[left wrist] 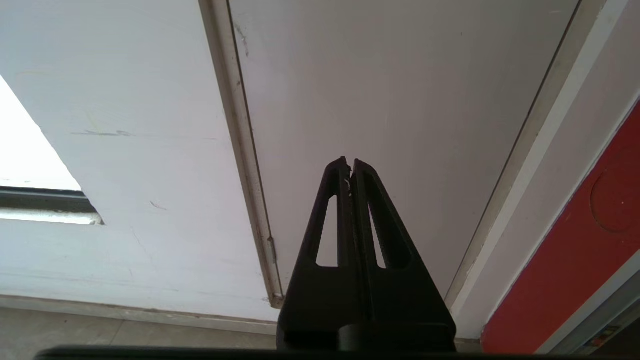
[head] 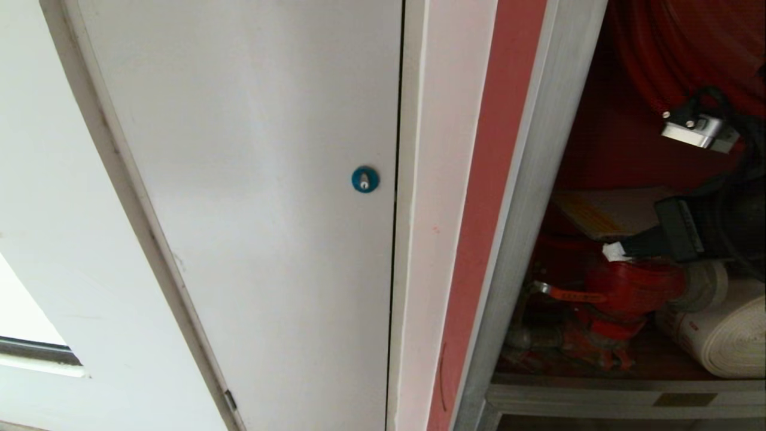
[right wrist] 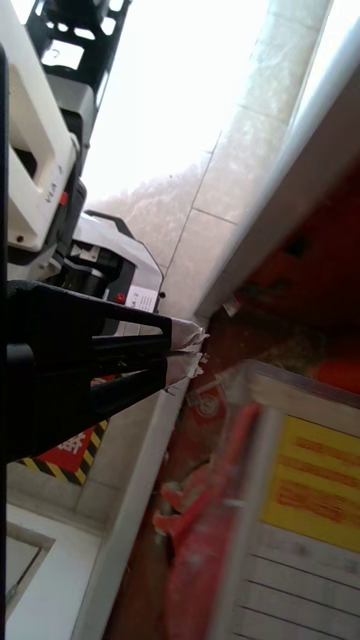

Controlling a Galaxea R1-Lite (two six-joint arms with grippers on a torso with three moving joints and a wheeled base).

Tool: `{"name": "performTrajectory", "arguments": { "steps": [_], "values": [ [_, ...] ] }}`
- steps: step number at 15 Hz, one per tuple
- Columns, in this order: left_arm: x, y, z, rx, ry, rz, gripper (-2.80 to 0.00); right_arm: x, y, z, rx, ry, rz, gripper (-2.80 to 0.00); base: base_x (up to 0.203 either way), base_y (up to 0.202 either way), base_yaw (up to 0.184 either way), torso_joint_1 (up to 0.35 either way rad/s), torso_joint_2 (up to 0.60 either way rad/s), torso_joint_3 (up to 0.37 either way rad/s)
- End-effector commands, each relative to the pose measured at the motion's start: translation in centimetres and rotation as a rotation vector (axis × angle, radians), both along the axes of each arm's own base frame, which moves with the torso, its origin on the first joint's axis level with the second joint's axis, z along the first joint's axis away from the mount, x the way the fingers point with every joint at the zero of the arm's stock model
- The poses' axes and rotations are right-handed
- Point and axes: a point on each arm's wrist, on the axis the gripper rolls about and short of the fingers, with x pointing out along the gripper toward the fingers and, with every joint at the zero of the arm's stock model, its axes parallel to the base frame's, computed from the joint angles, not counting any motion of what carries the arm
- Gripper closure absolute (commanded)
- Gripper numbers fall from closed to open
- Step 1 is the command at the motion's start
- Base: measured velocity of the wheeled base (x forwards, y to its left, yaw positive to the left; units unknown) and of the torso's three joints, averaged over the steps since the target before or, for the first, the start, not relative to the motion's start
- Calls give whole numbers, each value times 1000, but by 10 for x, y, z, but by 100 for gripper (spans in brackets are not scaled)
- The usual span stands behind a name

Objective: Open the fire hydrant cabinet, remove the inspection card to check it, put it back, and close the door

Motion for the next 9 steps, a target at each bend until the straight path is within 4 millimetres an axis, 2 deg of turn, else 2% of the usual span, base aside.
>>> {"name": "performTrajectory", "arguments": {
  "steps": [1, 9],
  "values": [
    [0, 0, 0, 0, 0, 1, 0, -19, -4, 5, 10, -28, 6, 0, 0, 0, 0, 0, 0, 0],
    [0, 0, 0, 0, 0, 1, 0, -112, -28, 26, 148, -197, -46, 0, 0, 0, 0, 0, 0, 0]
  ]
}}
